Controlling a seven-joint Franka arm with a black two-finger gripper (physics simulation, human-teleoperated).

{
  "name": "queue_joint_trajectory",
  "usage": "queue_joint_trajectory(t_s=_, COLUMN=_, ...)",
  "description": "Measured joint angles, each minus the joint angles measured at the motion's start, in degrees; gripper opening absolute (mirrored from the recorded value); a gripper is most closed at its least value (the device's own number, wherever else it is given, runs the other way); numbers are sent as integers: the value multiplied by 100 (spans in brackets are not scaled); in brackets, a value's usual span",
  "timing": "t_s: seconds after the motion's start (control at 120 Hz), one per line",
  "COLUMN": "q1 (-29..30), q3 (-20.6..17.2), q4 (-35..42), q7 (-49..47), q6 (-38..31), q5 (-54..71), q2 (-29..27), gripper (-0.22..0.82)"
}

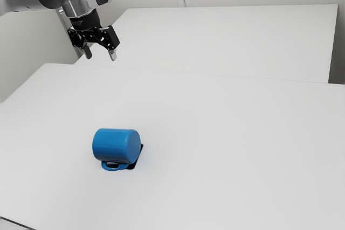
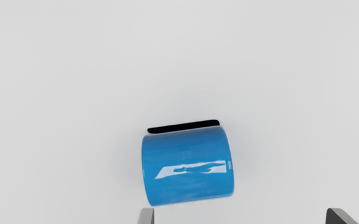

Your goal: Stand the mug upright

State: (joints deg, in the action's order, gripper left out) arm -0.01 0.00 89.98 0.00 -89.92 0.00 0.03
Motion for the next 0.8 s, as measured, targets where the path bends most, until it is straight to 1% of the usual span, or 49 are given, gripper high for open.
queue_joint_trajectory(t_s=0.058, q1=-195, q3=187, q4=8, q7=-29, q6=-25, q5=105, q2=-14, gripper=60)
queue_joint_trajectory(t_s=0.108, q1=-282, q3=268, q4=12, q7=-56, q6=-41, q5=175, q2=-30, gripper=60)
queue_joint_trajectory(t_s=0.333, q1=-357, q3=333, q4=157, q7=-151, q6=-22, q5=166, q2=-66, gripper=60)
queue_joint_trajectory(t_s=0.5, q1=-334, q3=334, q4=587, q7=-188, q6=-82, q5=-126, q2=-89, gripper=60)
queue_joint_trajectory(t_s=0.6, q1=-288, q3=334, q4=1050, q7=-181, q6=-234, q5=-214, q2=-308, gripper=60)
queue_joint_trajectory(t_s=0.8, q1=247, q3=325, q4=2064, q7=-2, q6=-722, q5=-513, q2=-718, gripper=60)
